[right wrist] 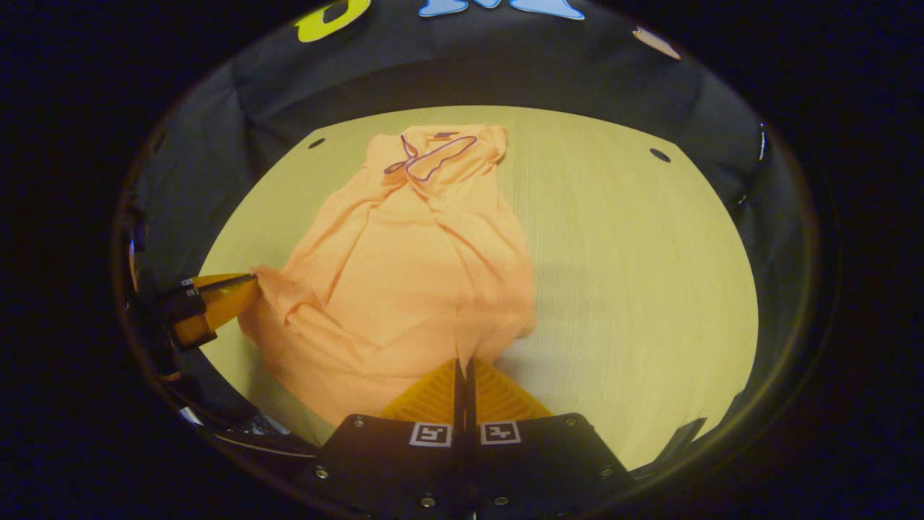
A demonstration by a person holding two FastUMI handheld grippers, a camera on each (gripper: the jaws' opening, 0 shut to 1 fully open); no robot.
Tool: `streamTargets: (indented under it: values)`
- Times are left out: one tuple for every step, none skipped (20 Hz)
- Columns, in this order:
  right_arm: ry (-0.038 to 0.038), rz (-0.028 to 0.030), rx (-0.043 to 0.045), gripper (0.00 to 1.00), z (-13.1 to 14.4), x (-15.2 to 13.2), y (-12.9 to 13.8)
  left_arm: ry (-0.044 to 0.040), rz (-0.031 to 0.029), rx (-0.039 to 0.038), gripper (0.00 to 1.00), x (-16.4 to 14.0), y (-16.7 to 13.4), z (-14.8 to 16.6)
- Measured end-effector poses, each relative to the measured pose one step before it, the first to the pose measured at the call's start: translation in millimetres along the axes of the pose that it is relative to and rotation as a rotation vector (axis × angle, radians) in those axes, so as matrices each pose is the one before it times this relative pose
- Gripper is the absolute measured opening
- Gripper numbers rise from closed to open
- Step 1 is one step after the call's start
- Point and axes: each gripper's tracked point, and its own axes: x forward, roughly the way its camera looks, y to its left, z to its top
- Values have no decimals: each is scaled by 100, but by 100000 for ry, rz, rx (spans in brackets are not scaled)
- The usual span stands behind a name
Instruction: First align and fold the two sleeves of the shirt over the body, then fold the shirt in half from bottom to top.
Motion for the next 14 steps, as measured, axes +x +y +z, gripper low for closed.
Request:
streamTargets:
  values:
    - [-1347,141,-436,0,1327,219,-89,-1328,583,674,6,522,339,1064]
    - [-1342,78,-347,0,1186,333,-57,-1085,291,-1,6,592,247,1033]
    - [-1400,138,-392,0,1330,308,-96,-1010,385,-596,6,480,308,1129]
    - [-1551,-56,-553,0,1305,368,-112,-1215,399,-1070,6,673,375,1239]
    - [-1837,-106,-676,0,1406,315,-152,-1332,466,-930,6,690,304,1213]
    - [-1646,-181,-735,0,1368,184,-331,-1473,581,-294,6,714,236,1178]
    - [-1187,-126,-758,0,1270,444,-223,-1617,429,312,6,802,198,1254]
    - [-1250,-159,-636,0,1194,362,-208,-1411,95,164,9,703,92,1224]
    - [-1578,-39,-412,0,1323,605,-250,-1534,149,-224,6,857,158,1240]
    - [-1504,-66,-403,0,1300,385,-151,-1498,28,-649,6,877,243,1332]
    - [-1640,-320,-339,0,1319,314,-289,-1667,20,-1031,5,953,193,1374]
    - [-1740,-324,-172,0,1438,576,-361,-1475,86,-1234,9,942,72,1512]
    - [-1646,-314,26,0,1231,617,-213,-1333,210,-900,6,902,64,1169]
    - [-1604,-276,212,0,1274,448,-290,-1410,473,-490,9,840,248,1188]
